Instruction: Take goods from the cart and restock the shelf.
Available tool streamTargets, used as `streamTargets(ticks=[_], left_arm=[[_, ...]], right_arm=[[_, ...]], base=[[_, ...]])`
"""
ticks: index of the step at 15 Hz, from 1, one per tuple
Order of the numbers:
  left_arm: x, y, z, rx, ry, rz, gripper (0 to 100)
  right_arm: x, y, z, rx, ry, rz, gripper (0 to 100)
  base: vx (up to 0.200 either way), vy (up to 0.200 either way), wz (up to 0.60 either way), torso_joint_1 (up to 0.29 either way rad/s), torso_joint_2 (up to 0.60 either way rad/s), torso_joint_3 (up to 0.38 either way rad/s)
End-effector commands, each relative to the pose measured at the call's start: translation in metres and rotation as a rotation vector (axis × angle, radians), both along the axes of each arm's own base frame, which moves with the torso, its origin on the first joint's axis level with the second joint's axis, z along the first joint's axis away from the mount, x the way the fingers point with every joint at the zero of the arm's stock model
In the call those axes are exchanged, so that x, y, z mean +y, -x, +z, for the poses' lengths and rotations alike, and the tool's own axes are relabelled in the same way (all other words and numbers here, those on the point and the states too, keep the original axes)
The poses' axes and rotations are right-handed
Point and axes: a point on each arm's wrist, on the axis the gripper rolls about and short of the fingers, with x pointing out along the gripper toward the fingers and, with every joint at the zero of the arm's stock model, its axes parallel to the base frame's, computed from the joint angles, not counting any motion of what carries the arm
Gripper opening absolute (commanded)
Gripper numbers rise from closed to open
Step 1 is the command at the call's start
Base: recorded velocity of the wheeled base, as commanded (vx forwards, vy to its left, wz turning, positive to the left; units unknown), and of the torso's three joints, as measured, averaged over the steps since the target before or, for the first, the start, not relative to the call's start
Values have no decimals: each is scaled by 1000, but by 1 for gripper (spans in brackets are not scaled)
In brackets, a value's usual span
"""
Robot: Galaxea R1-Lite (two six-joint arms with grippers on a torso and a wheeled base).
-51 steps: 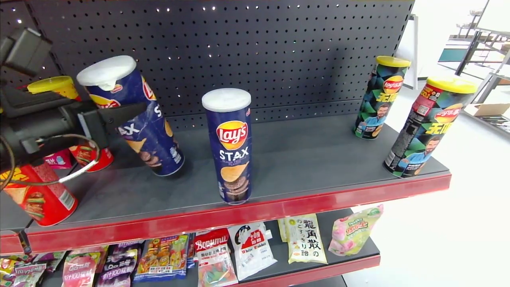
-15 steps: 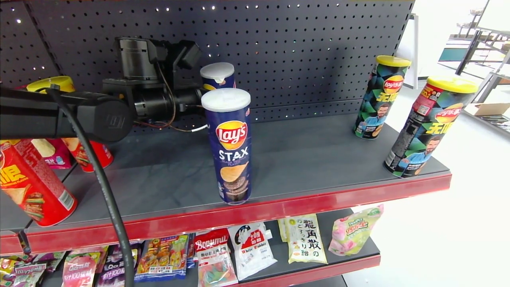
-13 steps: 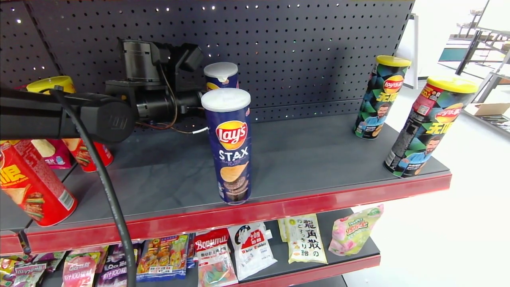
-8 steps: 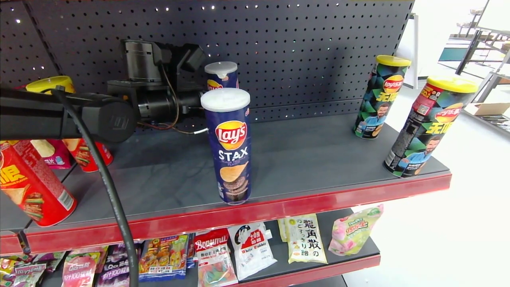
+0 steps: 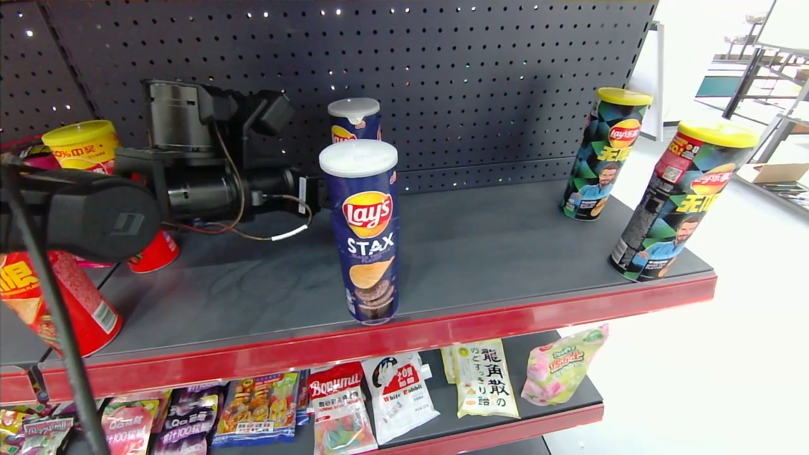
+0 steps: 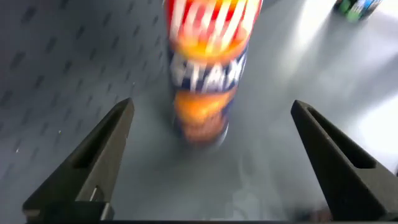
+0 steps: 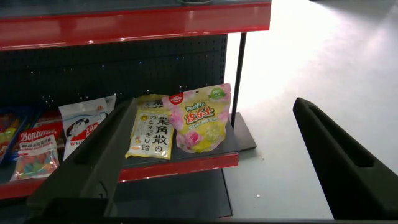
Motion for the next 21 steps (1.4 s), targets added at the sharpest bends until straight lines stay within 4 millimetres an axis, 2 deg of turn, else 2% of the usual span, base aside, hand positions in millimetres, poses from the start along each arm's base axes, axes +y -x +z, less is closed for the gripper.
streamTargets(ticks=[1,2,5,8,10,11,12,13,14,15,17,19,21], left_arm=[[19,34,10,-16,3,20,100],[26,50,9,-7,0,26,100],[53,127,-3,3,-7,38,100],[88,218,2,-35,-39,101,100],[107,281,-6,4,-52,185,100],[112,313,-18,-18,-21,214,100],[114,332,-26,-63,7,220,100],[118,362,-49,-176,35,219,100],[120,379,-63,-257,54,220,100],[121,387,-72,-284,62,254,100],[125,384,-68,-253,100,430,100],[124,379,-76,-212,92,443,100],[124,375,-74,-186,82,454,100]], right_arm=[[0,0,0,1,0,0,100],[0,0,0,1,0,0,100],[0,0,0,1,0,0,100],[0,0,0,1,0,-1,100],[0,0,0,1,0,0,100],[0,0,0,1,0,0,100],[0,0,0,1,-1,0,100],[0,0,0,1,0,0,100],[0,0,0,1,0,0,100],[0,0,0,1,0,0,100],[0,0,0,1,0,0,100],[0,0,0,1,0,0,100],[0,0,0,1,0,0,100]], base=[[0,0,0,0,0,0],[0,0,0,0,0,0],[0,0,0,0,0,0],[0,0,0,0,0,0],[0,0,0,0,0,0],[0,0,0,0,0,0],[0,0,0,0,0,0],[0,0,0,0,0,0],[0,0,0,0,0,0],[0,0,0,0,0,0],[0,0,0,0,0,0],[0,0,0,0,0,0],[0,0,0,0,0,0]])
